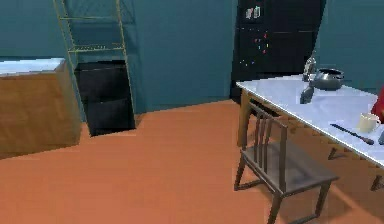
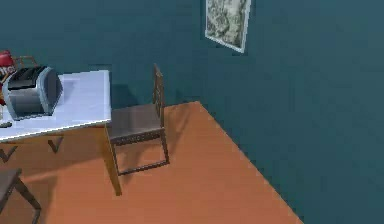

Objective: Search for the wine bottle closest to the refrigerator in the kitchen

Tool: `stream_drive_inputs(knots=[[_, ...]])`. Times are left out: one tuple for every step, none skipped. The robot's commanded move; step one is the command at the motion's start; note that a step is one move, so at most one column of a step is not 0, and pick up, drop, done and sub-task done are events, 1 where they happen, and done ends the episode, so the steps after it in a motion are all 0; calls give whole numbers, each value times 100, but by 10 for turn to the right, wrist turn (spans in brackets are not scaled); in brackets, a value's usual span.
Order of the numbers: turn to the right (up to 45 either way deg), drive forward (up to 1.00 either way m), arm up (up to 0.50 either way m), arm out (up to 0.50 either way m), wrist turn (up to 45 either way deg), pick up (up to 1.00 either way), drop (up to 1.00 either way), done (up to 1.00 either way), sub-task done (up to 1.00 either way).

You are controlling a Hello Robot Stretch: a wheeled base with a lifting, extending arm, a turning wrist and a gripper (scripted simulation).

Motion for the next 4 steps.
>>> stream_drive_inputs(knots=[[0, 100, 0, 0, 0, 0, 0, 0, 0], [0, 35, 0, 0, 0, 0, 0, 0, 0], [120, 0, 0, 0, 0, 0, 0, 0, 0], [0, 85, 0, 0, 0, 0, 0, 0, 0]])
